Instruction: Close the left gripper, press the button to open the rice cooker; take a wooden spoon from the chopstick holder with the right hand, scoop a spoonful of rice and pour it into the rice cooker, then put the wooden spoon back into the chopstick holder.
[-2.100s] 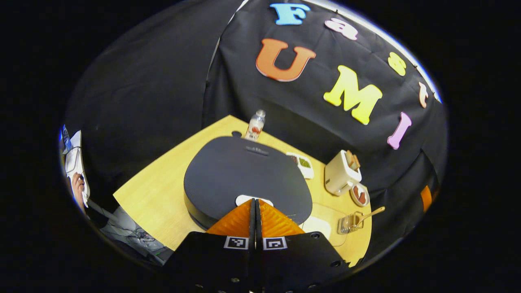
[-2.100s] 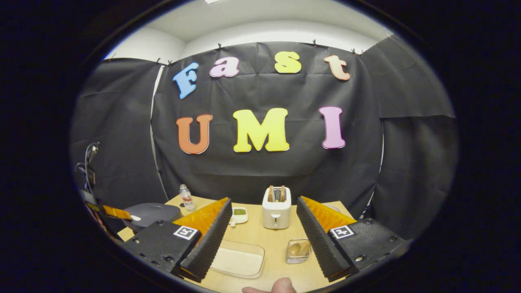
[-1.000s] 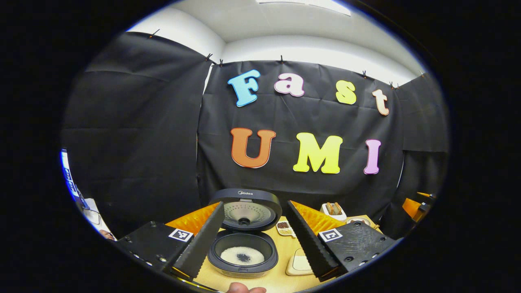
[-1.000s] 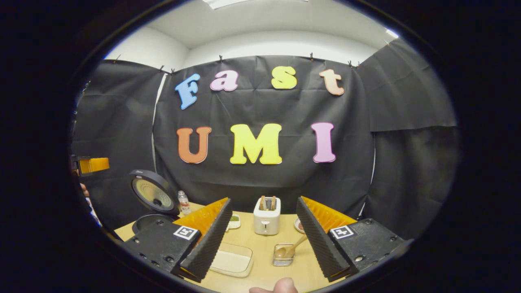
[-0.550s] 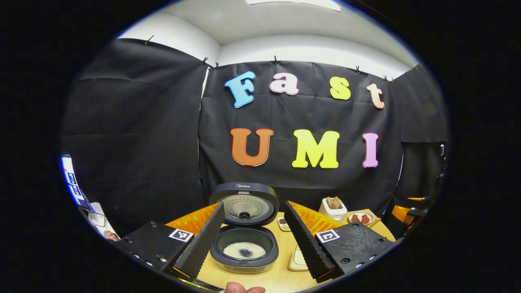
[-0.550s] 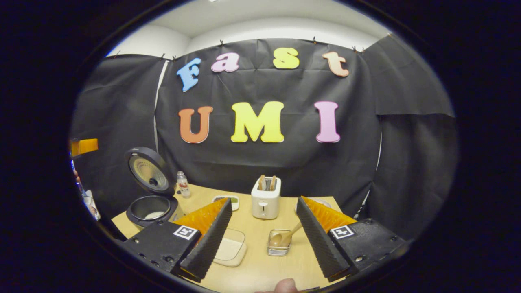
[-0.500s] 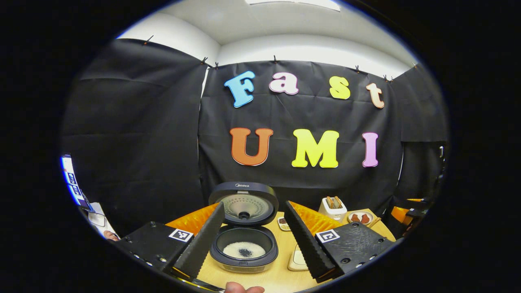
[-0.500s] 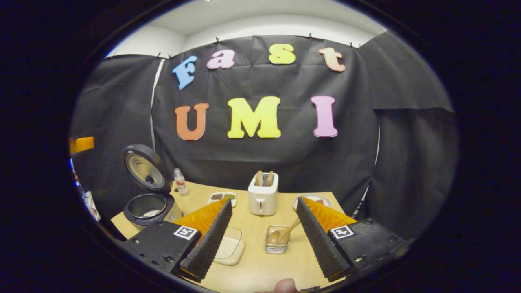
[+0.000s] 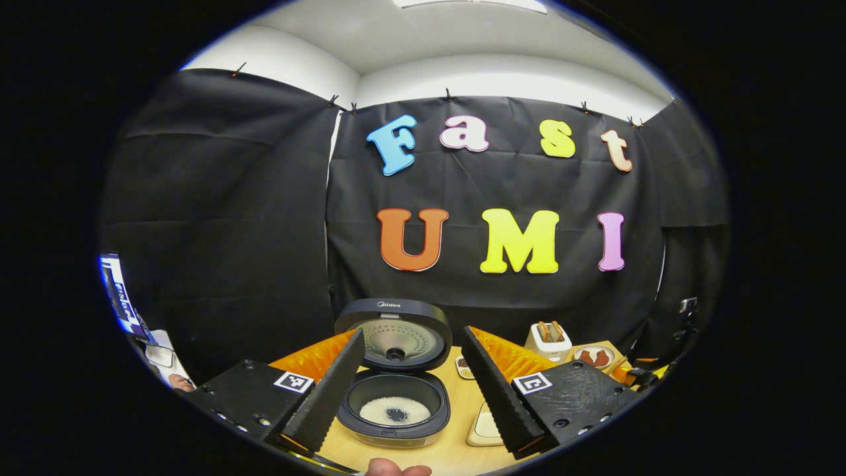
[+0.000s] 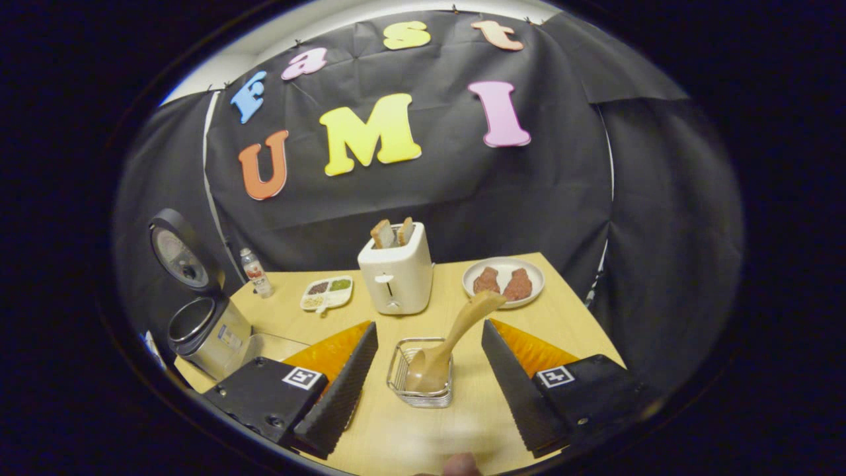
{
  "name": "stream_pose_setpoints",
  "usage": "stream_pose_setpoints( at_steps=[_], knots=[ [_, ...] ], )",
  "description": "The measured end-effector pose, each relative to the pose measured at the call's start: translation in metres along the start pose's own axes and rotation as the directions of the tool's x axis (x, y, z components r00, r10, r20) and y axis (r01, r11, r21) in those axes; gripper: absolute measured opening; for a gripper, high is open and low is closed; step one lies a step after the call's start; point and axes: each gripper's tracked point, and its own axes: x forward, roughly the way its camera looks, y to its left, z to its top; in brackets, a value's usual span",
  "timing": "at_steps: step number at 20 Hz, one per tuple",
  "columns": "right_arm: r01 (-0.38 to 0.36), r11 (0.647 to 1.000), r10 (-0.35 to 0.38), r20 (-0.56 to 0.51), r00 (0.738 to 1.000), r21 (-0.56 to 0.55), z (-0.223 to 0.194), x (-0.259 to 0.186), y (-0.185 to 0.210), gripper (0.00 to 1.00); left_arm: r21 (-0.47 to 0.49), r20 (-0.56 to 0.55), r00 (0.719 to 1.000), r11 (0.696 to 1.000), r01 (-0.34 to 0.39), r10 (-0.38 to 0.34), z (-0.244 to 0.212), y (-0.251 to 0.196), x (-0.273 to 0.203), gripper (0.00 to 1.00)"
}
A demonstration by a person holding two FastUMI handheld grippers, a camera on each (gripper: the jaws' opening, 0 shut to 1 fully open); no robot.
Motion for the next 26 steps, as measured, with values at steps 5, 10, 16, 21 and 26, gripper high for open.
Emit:
stream_pose_setpoints(
  at_steps=[5, 10, 16, 21, 26],
  knots=[
    [0.038, 0.998, -0.034, -0.078, 0.996, 0.056, -0.023, 0.063, -0.025, 1.0, -0.005, -0.03, 0.997, 0.998, -0.064, 0.064, -0.005, 0.005, 0.001, 0.94],
    [0.031, 0.993, -0.015, -0.139, 0.99, 0.114, -0.031, 0.092, -0.031, 0.79, 0.008, -0.053, 0.989, 0.99, -0.138, 0.138, -0.012, 0.017, -0.005, 0.95],
    [-0.023, 0.989, 0.044, -0.145, 0.989, 0.145, -0.026, 0.091, -0.018, 0.33, 0.013, -0.068, 0.983, 0.986, -0.167, 0.168, -0.015, 0.027, -0.019, 0.94],
    [-0.033, 0.987, 0.059, -0.169, 0.984, 0.156, -0.026, 0.077, -0.005, 0.19, 0.021, -0.066, 0.98, 0.982, -0.186, 0.187, -0.015, 0.033, -0.025, 0.95],
    [0.002, 0.989, 0.019, -0.134, 0.991, 0.149, 0.001, 0.061, -0.003, 0.11, 0.02, -0.046, 0.981, 0.982, -0.19, 0.19, -0.013, 0.048, -0.034, 0.95]
  ],
)
